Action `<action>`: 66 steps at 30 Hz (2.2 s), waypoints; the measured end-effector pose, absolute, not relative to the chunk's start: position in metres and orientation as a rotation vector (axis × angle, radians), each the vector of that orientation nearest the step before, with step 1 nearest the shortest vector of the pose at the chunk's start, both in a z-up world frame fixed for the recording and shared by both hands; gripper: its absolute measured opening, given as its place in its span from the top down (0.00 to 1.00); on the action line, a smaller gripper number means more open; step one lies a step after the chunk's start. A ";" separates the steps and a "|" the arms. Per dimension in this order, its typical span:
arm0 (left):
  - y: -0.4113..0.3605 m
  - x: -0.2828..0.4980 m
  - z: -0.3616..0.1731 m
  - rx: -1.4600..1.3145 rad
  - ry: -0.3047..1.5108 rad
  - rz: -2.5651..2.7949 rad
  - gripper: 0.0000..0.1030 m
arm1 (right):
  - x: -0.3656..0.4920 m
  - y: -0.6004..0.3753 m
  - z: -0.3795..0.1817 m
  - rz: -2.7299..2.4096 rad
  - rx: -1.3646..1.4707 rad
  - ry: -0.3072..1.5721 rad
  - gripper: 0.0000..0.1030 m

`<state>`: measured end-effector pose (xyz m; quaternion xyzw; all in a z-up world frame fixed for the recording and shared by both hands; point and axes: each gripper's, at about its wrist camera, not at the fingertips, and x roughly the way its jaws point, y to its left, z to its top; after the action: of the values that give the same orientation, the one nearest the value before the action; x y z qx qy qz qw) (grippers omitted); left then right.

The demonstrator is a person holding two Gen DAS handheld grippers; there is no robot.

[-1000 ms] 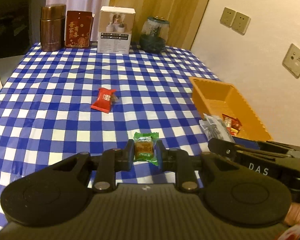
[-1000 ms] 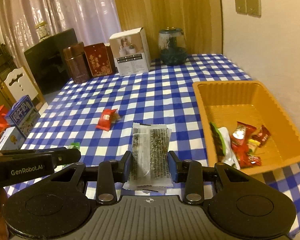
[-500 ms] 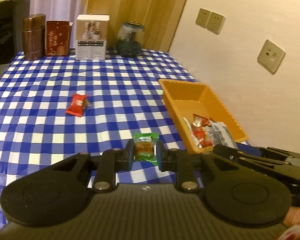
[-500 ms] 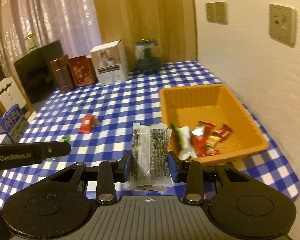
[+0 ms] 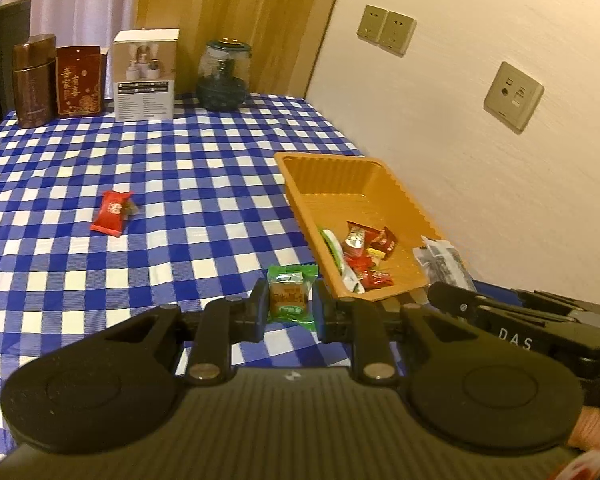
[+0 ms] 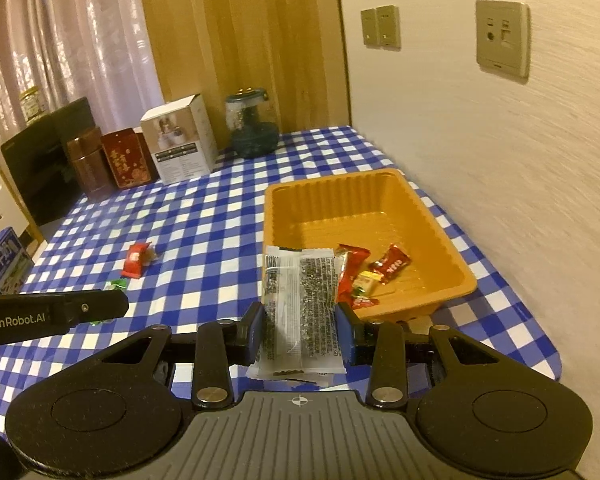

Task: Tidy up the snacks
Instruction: 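Carry the leaf packet in the right tool while the left tool carries the green candy toward the tray, then lower both held snacks into the orange tray and open both tools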

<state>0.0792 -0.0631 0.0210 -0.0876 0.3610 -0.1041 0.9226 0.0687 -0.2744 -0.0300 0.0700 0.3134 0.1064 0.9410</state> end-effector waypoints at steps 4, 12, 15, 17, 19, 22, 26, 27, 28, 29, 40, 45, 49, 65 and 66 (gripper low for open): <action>-0.071 0.082 0.021 -0.179 0.744 -0.226 0.81 | 0.068 -0.280 -0.030 0.203 0.151 0.640 0.62; -0.085 0.088 0.020 -0.167 0.748 -0.250 0.81 | 0.072 -0.295 -0.031 0.180 0.171 0.640 0.62; -0.093 0.093 0.019 -0.162 0.750 -0.263 0.81 | 0.075 -0.302 -0.031 0.169 0.180 0.638 0.62; -0.099 0.097 0.019 -0.158 0.751 -0.271 0.81 | 0.077 -0.307 -0.031 0.161 0.185 0.637 0.62; -0.105 0.101 0.018 -0.156 0.752 -0.279 0.81 | 0.080 -0.312 -0.032 0.154 0.189 0.637 0.62; -0.115 0.110 0.015 -0.153 0.754 -0.289 0.81 | 0.087 -0.320 -0.033 0.147 0.193 0.637 0.62; -0.126 0.125 0.010 -0.152 0.758 -0.302 0.81 | 0.099 -0.328 -0.034 0.142 0.195 0.636 0.62; -0.129 0.128 0.009 -0.151 0.759 -0.303 0.81 | 0.102 -0.330 -0.034 0.141 0.195 0.636 0.62; -0.131 0.132 0.007 -0.151 0.761 -0.304 0.81 | 0.106 -0.332 -0.034 0.141 0.195 0.636 0.62; -0.133 0.136 0.005 -0.153 0.764 -0.306 0.81 | 0.110 -0.334 -0.035 0.141 0.194 0.636 0.62; -0.154 0.171 -0.014 -0.143 0.801 -0.314 0.81 | 0.149 -0.345 -0.041 0.146 0.193 0.633 0.62; -0.160 0.184 -0.020 -0.144 0.812 -0.320 0.81 | 0.162 -0.346 -0.045 0.148 0.191 0.640 0.62; -0.163 0.192 -0.025 -0.149 0.819 -0.323 0.81 | 0.169 -0.345 -0.049 0.147 0.186 0.647 0.62; -0.169 0.211 -0.037 -0.127 0.811 -0.333 0.68 | 0.180 -0.346 -0.055 0.129 0.181 0.657 0.62; -0.166 0.210 -0.037 -0.124 0.811 -0.327 0.68 | 0.180 -0.346 -0.056 0.128 0.180 0.657 0.62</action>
<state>0.2099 -0.1663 -0.0368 -0.0602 0.3927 -0.1585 0.9039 0.1801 -0.3463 -0.0558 0.0883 0.3222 0.0629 0.9405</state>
